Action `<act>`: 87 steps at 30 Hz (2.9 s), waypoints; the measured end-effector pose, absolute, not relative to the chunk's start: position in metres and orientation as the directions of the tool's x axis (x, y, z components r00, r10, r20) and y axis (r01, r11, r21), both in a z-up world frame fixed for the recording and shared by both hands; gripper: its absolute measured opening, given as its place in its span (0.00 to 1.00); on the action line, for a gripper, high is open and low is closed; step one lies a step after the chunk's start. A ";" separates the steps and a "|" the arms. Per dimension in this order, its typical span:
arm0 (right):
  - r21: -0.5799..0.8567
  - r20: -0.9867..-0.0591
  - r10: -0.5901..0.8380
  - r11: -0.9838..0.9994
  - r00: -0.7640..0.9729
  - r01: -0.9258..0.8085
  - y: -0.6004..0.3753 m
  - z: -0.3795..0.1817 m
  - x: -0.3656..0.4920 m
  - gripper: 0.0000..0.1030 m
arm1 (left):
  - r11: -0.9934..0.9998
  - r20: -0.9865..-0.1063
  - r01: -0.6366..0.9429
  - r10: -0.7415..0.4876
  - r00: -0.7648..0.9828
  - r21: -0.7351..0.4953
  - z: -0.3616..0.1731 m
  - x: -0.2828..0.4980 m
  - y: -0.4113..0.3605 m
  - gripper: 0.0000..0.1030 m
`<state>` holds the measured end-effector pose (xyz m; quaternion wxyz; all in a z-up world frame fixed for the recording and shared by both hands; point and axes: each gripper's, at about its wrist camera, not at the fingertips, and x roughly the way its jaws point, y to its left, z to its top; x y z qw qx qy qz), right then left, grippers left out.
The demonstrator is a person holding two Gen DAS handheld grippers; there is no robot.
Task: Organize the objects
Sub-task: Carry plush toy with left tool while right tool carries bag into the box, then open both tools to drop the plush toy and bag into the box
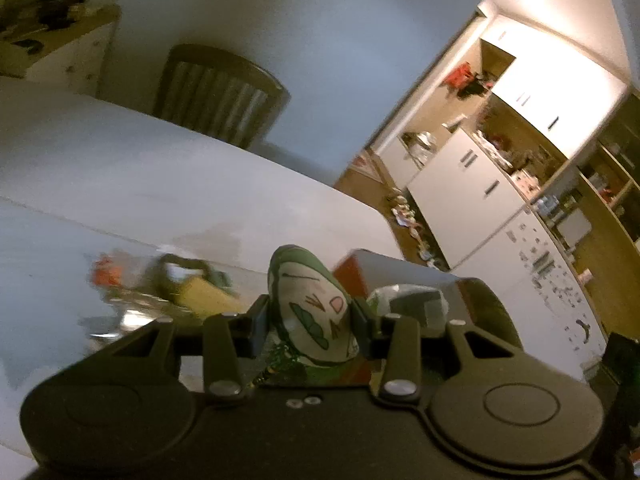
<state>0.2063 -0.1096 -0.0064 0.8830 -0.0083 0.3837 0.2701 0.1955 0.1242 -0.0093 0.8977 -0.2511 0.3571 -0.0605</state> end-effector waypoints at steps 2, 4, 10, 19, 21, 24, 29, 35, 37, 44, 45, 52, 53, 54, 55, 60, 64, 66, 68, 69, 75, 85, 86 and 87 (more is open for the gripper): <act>0.197 -0.676 0.469 0.859 0.569 -0.473 -0.127 -0.004 0.213 0.08 | 0.872 -0.610 -0.047 -0.302 0.733 -0.488 -0.007 0.205 0.104 0.40; 0.190 -0.671 0.455 0.869 0.586 -0.457 -0.145 -0.002 0.220 0.08 | 0.874 -0.608 -0.019 -0.322 0.726 -0.485 -0.007 0.214 0.085 0.40; 0.158 -0.670 0.406 0.896 0.621 -0.416 -0.199 -0.003 0.238 0.08 | 0.881 -0.612 0.031 -0.353 0.708 -0.472 -0.011 0.236 0.036 0.40; 0.110 -0.687 0.325 0.931 0.650 -0.349 -0.253 -0.016 0.270 0.08 | 0.893 -0.627 0.073 -0.369 0.686 -0.445 -0.019 0.274 -0.030 0.40; 0.101 -0.693 0.307 0.937 0.652 -0.334 -0.263 -0.021 0.277 0.08 | 0.892 -0.631 0.081 -0.376 0.679 -0.444 -0.023 0.285 -0.042 0.40; 0.093 -0.705 0.287 0.944 0.648 -0.316 -0.276 -0.029 0.288 0.08 | 0.892 -0.642 0.083 -0.382 0.665 -0.444 -0.032 0.303 -0.058 0.41; 0.076 -0.729 0.256 0.952 0.635 -0.297 -0.289 -0.046 0.306 0.08 | 0.899 -0.665 0.088 -0.381 0.642 -0.430 -0.050 0.333 -0.081 0.41; 0.060 -0.761 0.232 0.955 0.606 -0.290 -0.293 -0.070 0.327 0.08 | 0.913 -0.714 0.070 -0.361 0.600 -0.402 -0.083 0.362 -0.095 0.41; 0.055 -0.771 0.227 0.954 0.595 -0.293 -0.292 -0.079 0.333 0.08 | 0.919 -0.733 0.066 -0.352 0.582 -0.389 -0.095 0.370 -0.098 0.41; 0.030 -0.816 0.190 0.957 0.546 -0.288 -0.292 -0.109 0.356 0.08 | 0.942 -0.794 0.055 -0.310 0.523 -0.332 -0.124 0.393 -0.111 0.41; 0.033 -0.824 0.188 0.958 0.534 -0.286 -0.292 -0.112 0.359 0.08 | 0.944 -0.801 0.059 -0.308 0.513 -0.325 -0.127 0.396 -0.113 0.41; 0.034 -0.851 0.183 0.955 0.492 -0.296 -0.291 -0.126 0.364 0.08 | 0.953 -0.848 0.048 -0.289 0.445 -0.299 -0.146 0.403 -0.116 0.41; 0.033 -0.853 0.182 0.954 0.490 -0.297 -0.291 -0.126 0.364 0.08 | 0.954 -0.853 0.045 -0.287 0.437 -0.298 -0.148 0.403 -0.116 0.41; 0.033 -0.853 0.182 0.954 0.489 -0.298 -0.291 -0.127 0.364 0.08 | 0.955 -0.859 0.040 -0.281 0.428 -0.293 -0.151 0.404 -0.115 0.41; 0.033 -0.854 0.182 0.954 0.487 -0.299 -0.291 -0.127 0.364 0.08 | 0.957 -0.864 0.034 -0.275 0.422 -0.288 -0.153 0.404 -0.115 0.41; 0.032 -0.852 0.179 0.955 0.491 -0.294 -0.292 -0.126 0.364 0.08 | 0.955 -0.873 0.017 -0.277 0.403 -0.295 -0.159 0.402 -0.109 0.43; 0.033 -0.850 0.183 0.955 0.495 -0.296 -0.292 -0.126 0.362 0.09 | 0.956 -0.875 0.021 -0.277 0.396 -0.293 -0.158 0.399 -0.107 0.46; 0.035 -0.847 0.186 0.954 0.498 -0.297 -0.294 -0.125 0.361 0.09 | 0.958 -0.876 0.021 -0.271 0.398 -0.287 -0.154 0.400 -0.112 0.53; 0.034 -0.844 0.185 0.955 0.503 -0.294 -0.296 -0.124 0.361 0.09 | 0.962 -0.876 0.021 -0.257 0.409 -0.272 -0.151 0.400 -0.114 0.68; 0.036 -0.843 0.185 0.956 0.505 -0.291 -0.297 -0.123 0.361 0.09 | 0.965 -0.875 0.022 -0.246 0.417 -0.262 -0.148 0.400 -0.117 0.69; 0.055 -0.830 0.206 0.955 0.518 -0.292 -0.303 -0.116 0.358 0.10 | 0.968 -0.863 0.026 -0.236 0.446 -0.251 -0.137 0.391 -0.115 0.74; 0.106 -0.802 0.251 0.953 0.542 -0.285 -0.311 -0.096 0.343 0.13 | 0.962 -0.818 0.044 -0.253 0.516 -0.270 -0.105 0.364 -0.105 0.75; 0.108 -0.798 0.254 0.953 0.547 -0.284 -0.312 -0.093 0.341 0.14 | 0.963 -0.813 0.047 -0.249 0.526 -0.265 -0.101 0.361 -0.105 0.76; 0.110 -0.793 0.255 0.953 0.553 -0.283 -0.312 -0.090 0.339 0.15 | 0.963 -0.807 0.053 -0.250 0.535 -0.263 -0.097 0.357 -0.104 0.76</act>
